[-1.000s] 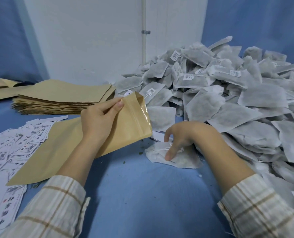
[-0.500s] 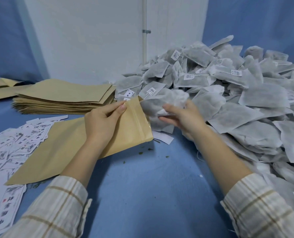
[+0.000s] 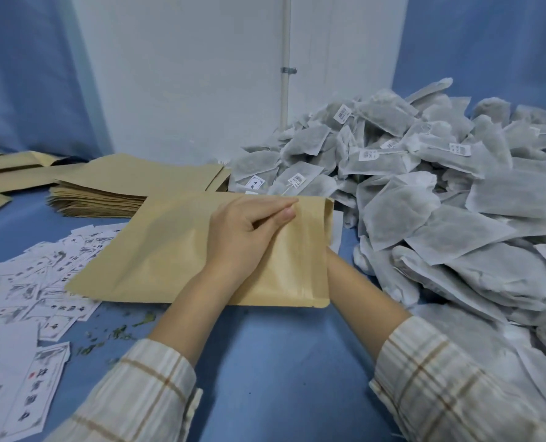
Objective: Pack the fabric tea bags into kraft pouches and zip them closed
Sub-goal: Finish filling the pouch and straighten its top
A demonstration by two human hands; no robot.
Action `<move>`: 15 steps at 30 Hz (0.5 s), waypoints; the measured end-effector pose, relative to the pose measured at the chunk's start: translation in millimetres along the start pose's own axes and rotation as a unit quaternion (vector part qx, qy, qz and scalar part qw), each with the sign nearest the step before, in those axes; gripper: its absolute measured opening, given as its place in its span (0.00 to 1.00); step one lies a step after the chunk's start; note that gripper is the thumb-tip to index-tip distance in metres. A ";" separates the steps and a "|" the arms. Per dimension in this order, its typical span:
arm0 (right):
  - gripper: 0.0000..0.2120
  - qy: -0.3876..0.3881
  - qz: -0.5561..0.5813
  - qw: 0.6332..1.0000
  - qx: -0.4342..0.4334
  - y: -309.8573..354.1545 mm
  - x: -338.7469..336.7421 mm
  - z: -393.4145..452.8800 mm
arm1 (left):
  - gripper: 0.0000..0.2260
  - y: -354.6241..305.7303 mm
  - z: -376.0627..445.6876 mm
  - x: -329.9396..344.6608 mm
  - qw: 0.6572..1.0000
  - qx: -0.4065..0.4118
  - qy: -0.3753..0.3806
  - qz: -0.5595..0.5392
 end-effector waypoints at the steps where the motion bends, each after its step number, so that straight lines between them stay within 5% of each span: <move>1: 0.15 0.014 -0.103 0.994 -0.042 2.8 2.4 0.6 | 0.07 2.6 0.3 -3.1 1.000 -0.010 -0.008 0.008; 3: 0.12 0.038 -0.261 0.960 -0.097 14.4 7.3 0.1 | 0.07 11.7 -0.3 -12.0 0.999 -0.037 -0.015 0.034; 8: 0.17 0.127 -0.219 0.967 -0.004 16.8 38.1 0.5 | 0.07 38.2 -2.0 -39.2 0.991 -0.075 -0.026 0.108; 13: 0.04 0.117 -0.336 0.913 -0.201 15.2 35.2 4.7 | 0.09 67.6 -8.2 -56.2 0.977 -0.154 -0.056 0.139; 15: 0.11 0.039 -0.330 0.914 -0.231 18.2 7.3 4.7 | 0.09 73.8 -11.1 -55.5 0.975 -0.172 -0.045 0.130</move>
Point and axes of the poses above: each hand's wrist, its own z-axis towards the middle knuckle, its own x-axis out of the palm, y = z × x, the point moved 3 cm from there along z, towards the middle knuckle, and after that the axes turned 4 degrees about z, right-handed, at the moved point
